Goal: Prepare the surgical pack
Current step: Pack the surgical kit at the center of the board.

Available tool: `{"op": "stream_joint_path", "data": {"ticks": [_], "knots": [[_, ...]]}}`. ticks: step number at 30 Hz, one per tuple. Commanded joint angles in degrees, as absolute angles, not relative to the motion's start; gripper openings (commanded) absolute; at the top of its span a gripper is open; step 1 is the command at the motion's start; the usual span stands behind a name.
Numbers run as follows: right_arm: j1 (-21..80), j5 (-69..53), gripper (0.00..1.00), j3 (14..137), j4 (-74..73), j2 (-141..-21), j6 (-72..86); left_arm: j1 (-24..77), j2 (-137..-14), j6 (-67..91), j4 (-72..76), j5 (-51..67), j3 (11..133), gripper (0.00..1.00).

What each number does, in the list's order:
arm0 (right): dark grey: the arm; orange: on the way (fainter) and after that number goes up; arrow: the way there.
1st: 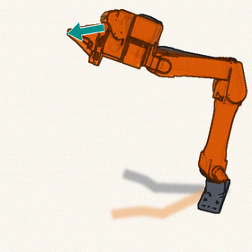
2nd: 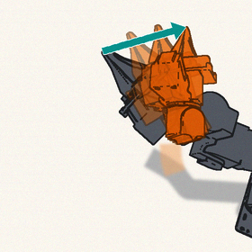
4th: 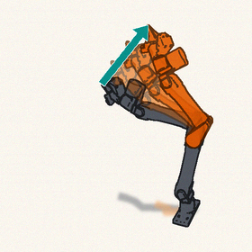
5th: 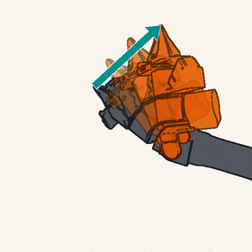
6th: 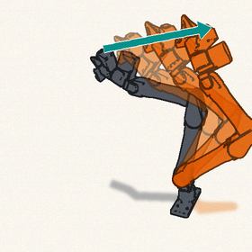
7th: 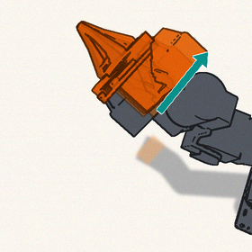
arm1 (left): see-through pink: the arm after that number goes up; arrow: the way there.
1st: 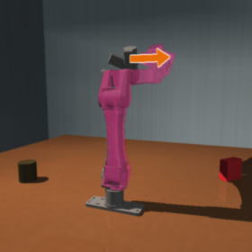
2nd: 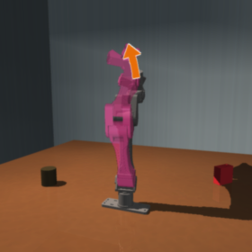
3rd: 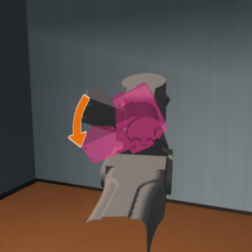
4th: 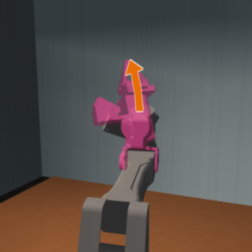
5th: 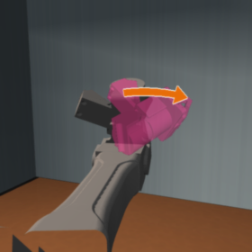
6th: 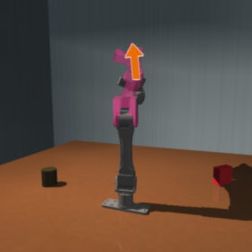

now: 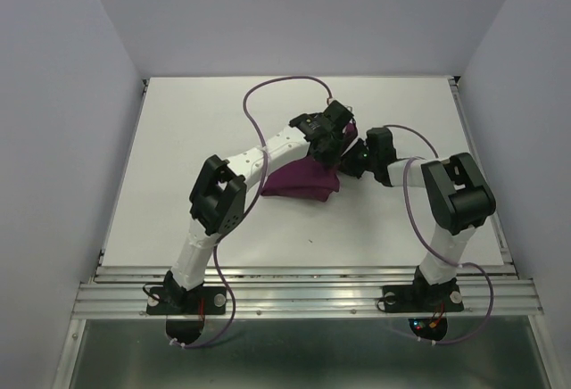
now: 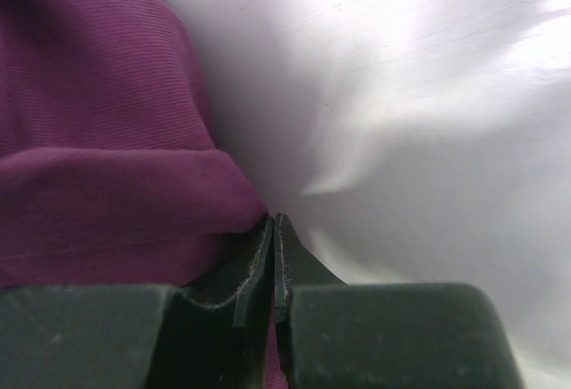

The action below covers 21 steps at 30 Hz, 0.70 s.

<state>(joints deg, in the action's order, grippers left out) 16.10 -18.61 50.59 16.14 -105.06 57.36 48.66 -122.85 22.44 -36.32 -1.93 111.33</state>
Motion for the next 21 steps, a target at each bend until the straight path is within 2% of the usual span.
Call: {"op": "stream_joint_path", "data": {"ticks": [1,9,17,21], "knots": [[18.1,-23.4,0.08,52.0,27.0,-106.2,60.9,50.3,-119.2,24.0,-30.0,3.3,114.3,0.0],[18.1,-24.9,0.09,50.3,32.2,-108.6,62.2,50.1,-122.3,26.1,-27.9,1.1,113.7,0.0],[18.1,-25.6,0.09,49.6,31.7,-111.8,59.4,48.0,-127.4,31.6,-23.5,4.7,113.2,0.0],[18.1,-25.8,0.09,49.0,29.1,-112.5,56.0,47.6,-130.1,33.7,-26.4,1.7,115.9,0.0]]}}
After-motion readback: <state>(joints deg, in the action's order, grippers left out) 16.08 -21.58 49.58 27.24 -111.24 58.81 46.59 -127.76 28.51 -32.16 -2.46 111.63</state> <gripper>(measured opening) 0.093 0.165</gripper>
